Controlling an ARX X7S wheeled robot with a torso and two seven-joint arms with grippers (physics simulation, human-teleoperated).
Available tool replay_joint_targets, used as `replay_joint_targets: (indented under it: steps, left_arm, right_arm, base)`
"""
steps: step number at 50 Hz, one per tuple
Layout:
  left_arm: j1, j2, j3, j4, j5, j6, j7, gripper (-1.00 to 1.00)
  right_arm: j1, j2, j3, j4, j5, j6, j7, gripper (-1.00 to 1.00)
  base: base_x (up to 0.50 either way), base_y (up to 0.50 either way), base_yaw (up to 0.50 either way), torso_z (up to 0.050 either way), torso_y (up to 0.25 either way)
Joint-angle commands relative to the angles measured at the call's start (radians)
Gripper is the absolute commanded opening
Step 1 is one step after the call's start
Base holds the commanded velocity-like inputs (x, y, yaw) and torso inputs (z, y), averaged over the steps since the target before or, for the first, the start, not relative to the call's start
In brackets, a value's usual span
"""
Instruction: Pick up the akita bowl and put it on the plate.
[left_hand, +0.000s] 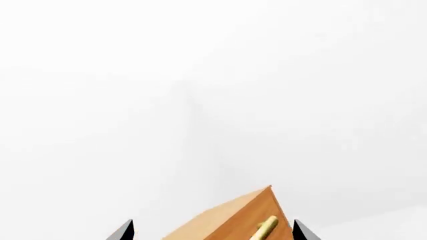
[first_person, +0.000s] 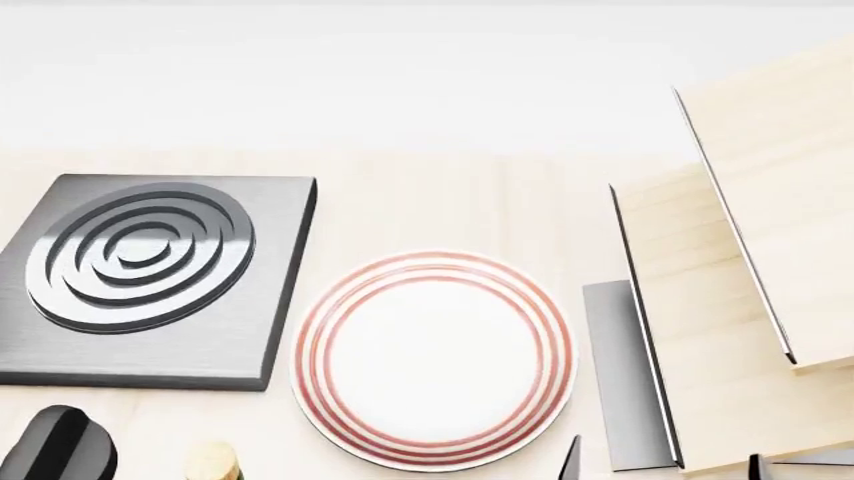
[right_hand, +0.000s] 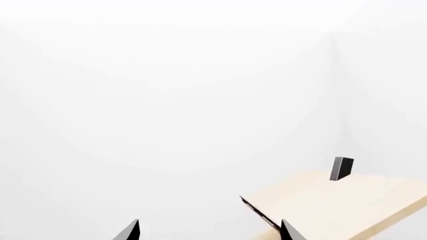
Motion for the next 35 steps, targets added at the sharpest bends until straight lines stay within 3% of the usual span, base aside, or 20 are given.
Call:
replay_joint_targets:
  steps: [1,22,35]
  left_arm:
    - [-0.228,-0.028,0.044,-0.041,0.233,-0.199,0.228,1.0]
    - [-0.305,-0.104,0.132,-0.116,0.415,-0.298,0.34,1.0]
    - [-0.361,-0.134,0.2,-0.204,0.623,-0.429,0.582,1.0]
  right_arm:
    - [0.013,0.001,-0.009,0.018,-0.001,0.006,0.003,1.0]
    - [0.033,0.003,-0.021,0.047,0.007,0.011,0.01,1.0]
    - [0.039,0.006,-0.026,0.055,0.01,0.014,0.015,1.0]
  base:
    - [0.0,0.0,0.0,0.0,0.0]
    - [0.0,0.0,0.0,0.0,0.0]
    - [0.0,0.0,0.0,0.0,0.0]
